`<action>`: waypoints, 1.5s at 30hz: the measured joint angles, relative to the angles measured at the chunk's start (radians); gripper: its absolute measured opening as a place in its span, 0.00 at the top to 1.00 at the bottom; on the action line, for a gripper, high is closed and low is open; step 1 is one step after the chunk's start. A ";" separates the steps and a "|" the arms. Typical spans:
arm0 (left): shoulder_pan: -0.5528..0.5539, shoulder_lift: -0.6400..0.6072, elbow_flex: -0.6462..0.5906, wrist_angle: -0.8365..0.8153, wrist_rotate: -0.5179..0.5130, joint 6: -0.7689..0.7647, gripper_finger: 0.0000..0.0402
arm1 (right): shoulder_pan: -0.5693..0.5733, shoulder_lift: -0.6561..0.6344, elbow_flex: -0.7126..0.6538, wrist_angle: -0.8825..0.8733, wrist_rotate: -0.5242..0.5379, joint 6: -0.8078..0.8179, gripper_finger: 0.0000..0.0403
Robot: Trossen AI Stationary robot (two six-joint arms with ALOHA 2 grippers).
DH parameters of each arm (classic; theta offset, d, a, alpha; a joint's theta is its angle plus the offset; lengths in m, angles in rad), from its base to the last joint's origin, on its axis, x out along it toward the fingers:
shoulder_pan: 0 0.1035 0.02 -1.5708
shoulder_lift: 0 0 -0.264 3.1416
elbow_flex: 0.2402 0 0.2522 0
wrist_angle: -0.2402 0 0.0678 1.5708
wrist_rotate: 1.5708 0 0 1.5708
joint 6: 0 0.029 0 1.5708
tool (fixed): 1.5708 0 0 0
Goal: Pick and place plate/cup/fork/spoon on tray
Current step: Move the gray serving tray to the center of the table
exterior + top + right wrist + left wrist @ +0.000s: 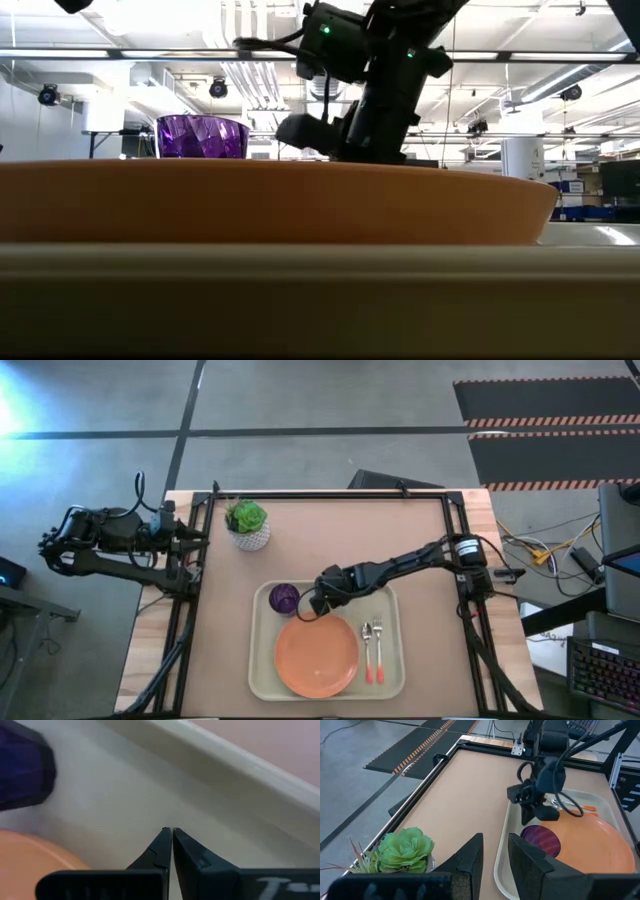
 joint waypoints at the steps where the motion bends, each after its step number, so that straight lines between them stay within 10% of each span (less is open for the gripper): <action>1: 0.000 0.000 0.000 0.000 0.000 0.000 0.82 | -0.001 0.011 0.002 0.009 -0.004 0.000 0.98; 45: 0.000 0.000 0.000 0.000 0.008 -0.003 0.82 | -0.167 0.018 -0.026 0.001 0.156 -0.126 0.98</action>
